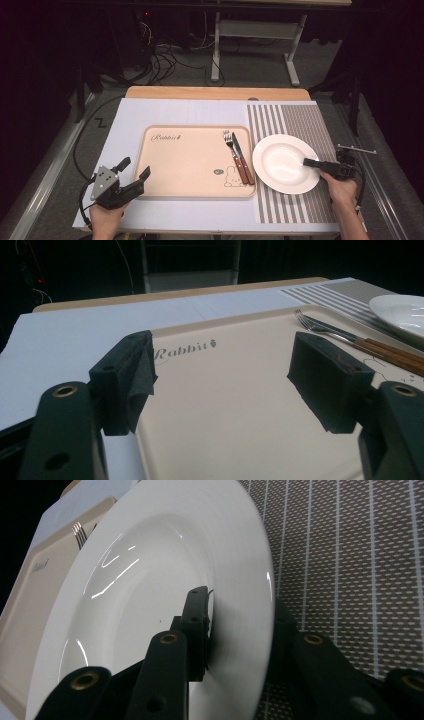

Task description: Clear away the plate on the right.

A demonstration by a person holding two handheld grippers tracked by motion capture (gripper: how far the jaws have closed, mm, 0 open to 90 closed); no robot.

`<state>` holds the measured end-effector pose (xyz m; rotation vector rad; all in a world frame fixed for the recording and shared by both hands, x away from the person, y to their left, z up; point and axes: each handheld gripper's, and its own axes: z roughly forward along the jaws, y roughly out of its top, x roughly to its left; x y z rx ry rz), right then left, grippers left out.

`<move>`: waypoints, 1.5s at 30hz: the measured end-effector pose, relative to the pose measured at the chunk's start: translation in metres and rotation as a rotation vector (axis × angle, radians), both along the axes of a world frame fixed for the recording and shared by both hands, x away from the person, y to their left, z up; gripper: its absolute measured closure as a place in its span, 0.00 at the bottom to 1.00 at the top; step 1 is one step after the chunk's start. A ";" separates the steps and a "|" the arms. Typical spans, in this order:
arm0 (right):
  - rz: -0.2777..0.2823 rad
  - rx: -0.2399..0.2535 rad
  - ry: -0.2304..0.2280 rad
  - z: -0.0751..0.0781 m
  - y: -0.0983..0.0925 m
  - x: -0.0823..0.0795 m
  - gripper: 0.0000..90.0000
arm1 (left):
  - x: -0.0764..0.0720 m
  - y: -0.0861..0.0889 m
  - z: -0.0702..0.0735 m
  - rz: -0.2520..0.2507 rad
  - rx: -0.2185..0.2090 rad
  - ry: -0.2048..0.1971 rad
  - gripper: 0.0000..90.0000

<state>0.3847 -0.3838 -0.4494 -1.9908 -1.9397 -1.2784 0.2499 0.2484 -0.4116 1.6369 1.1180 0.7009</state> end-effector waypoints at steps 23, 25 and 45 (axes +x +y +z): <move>0.050 0.143 0.015 0.006 -0.004 -0.002 0.91 | 0.001 0.000 -0.001 0.004 -0.002 0.003 0.31; 0.052 0.138 0.007 0.009 -0.002 -0.002 0.92 | 0.001 0.000 -0.001 0.003 0.000 0.003 0.31; 0.053 0.133 -0.019 0.025 0.007 -0.003 0.93 | 0.001 0.001 0.000 0.002 0.000 -0.003 0.31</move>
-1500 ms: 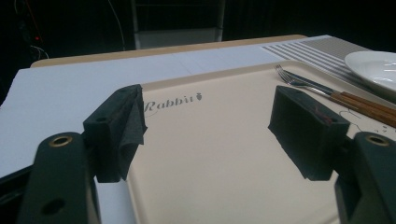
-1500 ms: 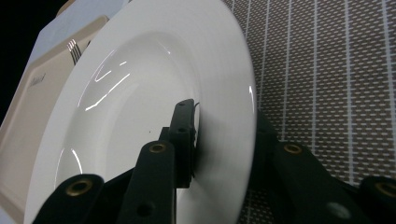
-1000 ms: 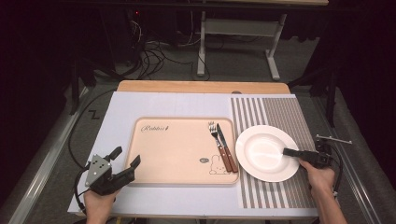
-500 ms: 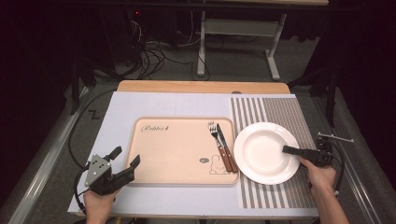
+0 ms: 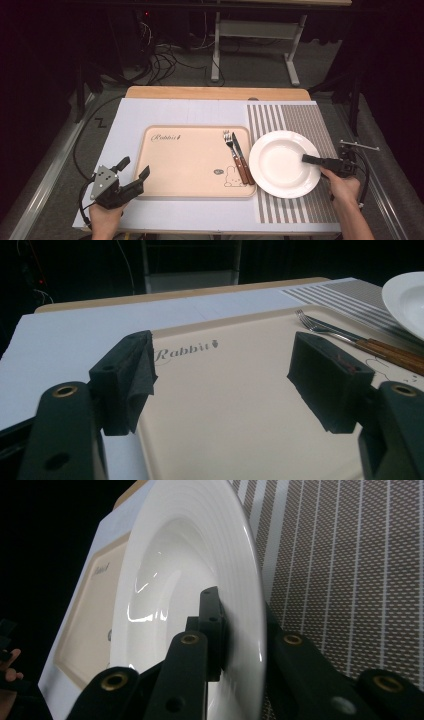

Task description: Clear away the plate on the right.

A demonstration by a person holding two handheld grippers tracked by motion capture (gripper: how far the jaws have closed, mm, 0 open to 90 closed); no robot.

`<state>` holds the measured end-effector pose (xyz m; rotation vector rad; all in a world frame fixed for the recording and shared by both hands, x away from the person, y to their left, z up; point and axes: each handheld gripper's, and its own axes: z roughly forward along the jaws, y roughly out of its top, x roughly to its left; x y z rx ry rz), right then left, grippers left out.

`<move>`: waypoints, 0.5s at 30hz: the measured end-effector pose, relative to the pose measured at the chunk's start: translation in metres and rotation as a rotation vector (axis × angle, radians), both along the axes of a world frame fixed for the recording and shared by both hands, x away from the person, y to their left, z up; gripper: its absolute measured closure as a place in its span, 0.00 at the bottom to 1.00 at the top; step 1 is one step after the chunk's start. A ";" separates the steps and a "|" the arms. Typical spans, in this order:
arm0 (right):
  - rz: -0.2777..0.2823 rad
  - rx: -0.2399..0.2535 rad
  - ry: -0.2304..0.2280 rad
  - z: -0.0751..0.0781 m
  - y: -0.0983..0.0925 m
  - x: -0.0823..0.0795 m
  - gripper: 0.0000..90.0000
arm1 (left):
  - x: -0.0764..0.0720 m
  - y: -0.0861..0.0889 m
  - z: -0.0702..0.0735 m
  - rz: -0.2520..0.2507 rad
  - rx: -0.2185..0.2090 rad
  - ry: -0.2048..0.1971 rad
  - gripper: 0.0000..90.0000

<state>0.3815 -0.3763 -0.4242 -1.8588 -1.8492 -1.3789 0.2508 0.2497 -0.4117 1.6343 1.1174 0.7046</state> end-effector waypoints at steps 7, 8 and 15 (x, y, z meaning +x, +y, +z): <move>0.018 -0.001 -0.017 0.012 0.006 0.002 0.93 | 0.000 0.000 0.000 -0.002 0.001 -0.002 0.31; 0.017 0.005 -0.014 0.013 0.008 0.002 0.93 | 0.000 0.000 0.000 -0.003 0.001 -0.002 0.31; 0.047 0.015 -0.019 0.018 0.022 0.007 0.93 | 0.000 0.000 0.000 -0.005 -0.001 -0.004 0.31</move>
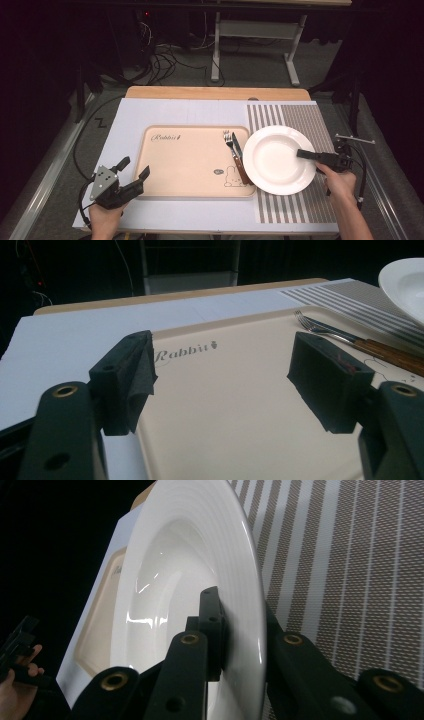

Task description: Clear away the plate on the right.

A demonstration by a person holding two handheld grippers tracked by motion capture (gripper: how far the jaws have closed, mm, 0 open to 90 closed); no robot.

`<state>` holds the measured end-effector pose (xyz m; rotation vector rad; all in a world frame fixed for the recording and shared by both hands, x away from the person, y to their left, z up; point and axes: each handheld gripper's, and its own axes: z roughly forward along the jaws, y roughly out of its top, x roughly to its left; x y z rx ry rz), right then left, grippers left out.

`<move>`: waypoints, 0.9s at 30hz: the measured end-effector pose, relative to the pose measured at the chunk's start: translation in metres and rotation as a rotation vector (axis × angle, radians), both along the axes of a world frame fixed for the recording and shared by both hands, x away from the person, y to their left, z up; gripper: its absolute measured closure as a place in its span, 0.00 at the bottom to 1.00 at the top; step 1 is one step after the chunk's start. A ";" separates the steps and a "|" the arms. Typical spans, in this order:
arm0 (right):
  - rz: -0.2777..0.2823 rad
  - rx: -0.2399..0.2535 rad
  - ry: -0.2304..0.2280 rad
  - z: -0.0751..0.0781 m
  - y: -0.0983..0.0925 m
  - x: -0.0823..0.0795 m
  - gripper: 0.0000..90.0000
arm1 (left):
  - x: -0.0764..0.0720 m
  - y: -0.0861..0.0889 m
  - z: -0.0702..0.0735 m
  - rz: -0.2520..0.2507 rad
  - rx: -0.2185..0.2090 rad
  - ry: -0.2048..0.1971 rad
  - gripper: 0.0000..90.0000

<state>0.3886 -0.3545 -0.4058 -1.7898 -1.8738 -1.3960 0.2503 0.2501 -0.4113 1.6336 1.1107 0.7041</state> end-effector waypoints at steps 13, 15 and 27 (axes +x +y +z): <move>0.046 0.028 -0.004 0.002 0.030 0.010 0.93 | 0.000 0.001 0.000 -0.003 -0.004 0.000 0.31; 0.055 0.031 0.000 0.003 0.036 0.013 0.93 | 0.000 0.001 0.000 -0.003 -0.002 0.001 0.31; 0.097 0.044 0.001 0.002 0.064 0.022 0.93 | 0.001 0.002 -0.001 0.001 -0.002 0.003 0.31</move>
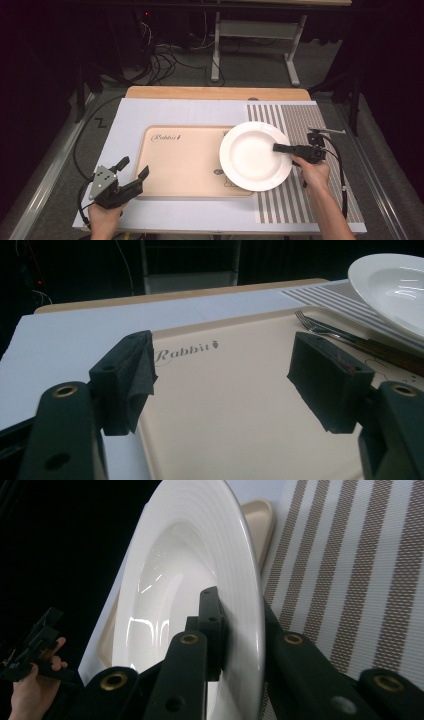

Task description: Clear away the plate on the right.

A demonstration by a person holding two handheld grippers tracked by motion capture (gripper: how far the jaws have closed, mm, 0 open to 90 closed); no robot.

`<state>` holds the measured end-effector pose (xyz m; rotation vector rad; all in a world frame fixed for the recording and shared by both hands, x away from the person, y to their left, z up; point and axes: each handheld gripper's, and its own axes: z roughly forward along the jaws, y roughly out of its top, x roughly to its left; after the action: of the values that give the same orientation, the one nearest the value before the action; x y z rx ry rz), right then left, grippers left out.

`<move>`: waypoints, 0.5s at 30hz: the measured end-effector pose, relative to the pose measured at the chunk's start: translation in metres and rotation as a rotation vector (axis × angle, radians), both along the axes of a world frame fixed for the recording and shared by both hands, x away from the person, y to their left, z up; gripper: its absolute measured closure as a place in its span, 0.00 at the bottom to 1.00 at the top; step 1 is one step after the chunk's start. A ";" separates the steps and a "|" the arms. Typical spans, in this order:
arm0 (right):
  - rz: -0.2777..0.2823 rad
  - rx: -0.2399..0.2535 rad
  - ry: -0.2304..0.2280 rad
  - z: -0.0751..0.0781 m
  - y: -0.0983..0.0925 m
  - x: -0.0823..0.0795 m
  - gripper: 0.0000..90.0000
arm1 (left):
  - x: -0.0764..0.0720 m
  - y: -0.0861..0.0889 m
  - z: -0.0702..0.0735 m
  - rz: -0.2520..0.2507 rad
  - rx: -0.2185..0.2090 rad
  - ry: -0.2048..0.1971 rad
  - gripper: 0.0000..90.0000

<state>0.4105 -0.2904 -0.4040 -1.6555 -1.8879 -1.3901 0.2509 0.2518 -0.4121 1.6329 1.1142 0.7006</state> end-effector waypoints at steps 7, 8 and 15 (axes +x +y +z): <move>0.018 0.008 0.005 0.001 0.014 0.004 0.93 | 0.000 0.000 0.000 0.001 0.001 0.000 0.31; 0.022 0.010 0.004 0.001 0.016 0.004 0.93 | 0.000 0.000 0.000 0.001 0.001 -0.001 0.31; 0.038 0.008 0.007 0.000 0.030 0.007 0.93 | 0.000 0.001 0.000 0.002 -0.003 0.000 0.31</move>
<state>0.4176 -0.2605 -0.4036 -1.6100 -1.8977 -1.3736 0.2508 0.2525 -0.4117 1.6296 1.1160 0.7001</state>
